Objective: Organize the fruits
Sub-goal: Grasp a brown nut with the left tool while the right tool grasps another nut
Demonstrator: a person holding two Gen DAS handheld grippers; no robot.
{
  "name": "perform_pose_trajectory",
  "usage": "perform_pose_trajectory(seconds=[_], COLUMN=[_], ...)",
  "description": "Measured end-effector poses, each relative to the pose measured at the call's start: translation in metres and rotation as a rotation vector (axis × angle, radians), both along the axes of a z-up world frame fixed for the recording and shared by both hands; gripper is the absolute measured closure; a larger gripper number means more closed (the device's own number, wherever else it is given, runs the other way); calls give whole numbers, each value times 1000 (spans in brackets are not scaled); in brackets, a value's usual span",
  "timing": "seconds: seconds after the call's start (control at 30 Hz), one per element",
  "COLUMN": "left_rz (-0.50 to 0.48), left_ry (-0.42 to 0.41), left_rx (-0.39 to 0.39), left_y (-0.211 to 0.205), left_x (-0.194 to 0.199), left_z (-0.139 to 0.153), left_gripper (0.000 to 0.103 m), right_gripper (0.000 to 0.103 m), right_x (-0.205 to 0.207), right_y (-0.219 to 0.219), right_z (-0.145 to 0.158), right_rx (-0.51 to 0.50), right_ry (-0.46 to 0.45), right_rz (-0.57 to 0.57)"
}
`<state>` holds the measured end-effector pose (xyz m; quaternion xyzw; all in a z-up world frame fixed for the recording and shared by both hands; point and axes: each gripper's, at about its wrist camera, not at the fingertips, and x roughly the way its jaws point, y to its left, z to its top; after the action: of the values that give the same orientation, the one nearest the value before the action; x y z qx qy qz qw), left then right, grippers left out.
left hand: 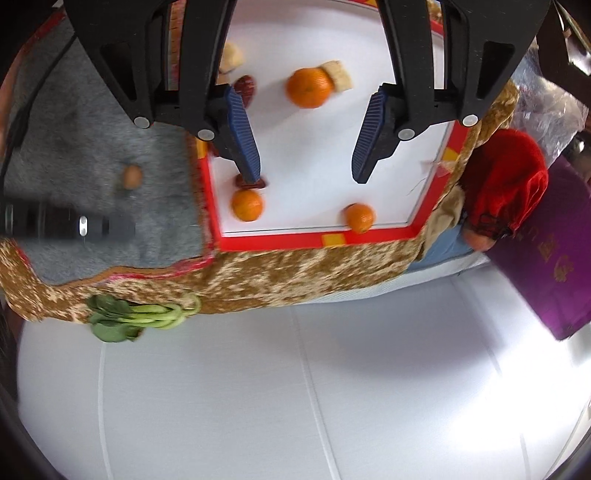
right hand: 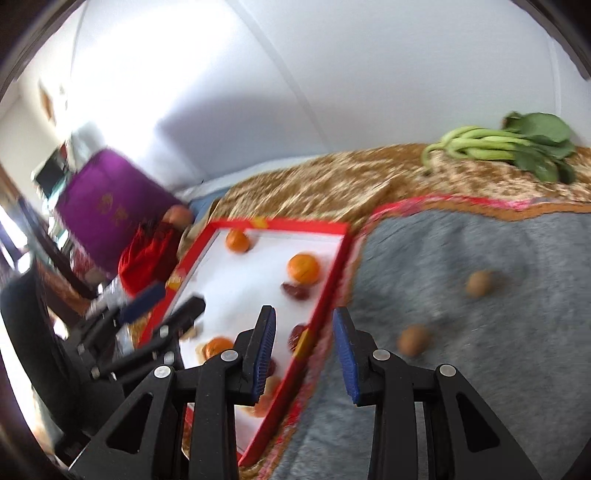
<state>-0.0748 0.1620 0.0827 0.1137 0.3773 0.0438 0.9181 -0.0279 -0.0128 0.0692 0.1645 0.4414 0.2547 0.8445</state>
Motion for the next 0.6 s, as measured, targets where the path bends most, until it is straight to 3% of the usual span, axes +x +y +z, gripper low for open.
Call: perform_pose_trajectory(seconds=[0.13, 0.27, 0.4, 0.6], left_rz=[-106, -199, -270, -323], left_ry=[11, 31, 56, 135], left_rx=[-1, 0, 17, -30], left_y=[-32, -63, -88, -103], left_x=[2, 5, 8, 25], left_z=[-2, -8, -18, -40], left_gripper=[47, 47, 47, 47], right_gripper=[68, 67, 67, 67], right_x=[15, 24, 28, 41], right_y=[-55, -90, -103, -100], right_z=[9, 0, -15, -32], right_rx=[54, 58, 46, 40], right_ry=[32, 116, 199, 256], right_rz=[-116, -201, -232, -235])
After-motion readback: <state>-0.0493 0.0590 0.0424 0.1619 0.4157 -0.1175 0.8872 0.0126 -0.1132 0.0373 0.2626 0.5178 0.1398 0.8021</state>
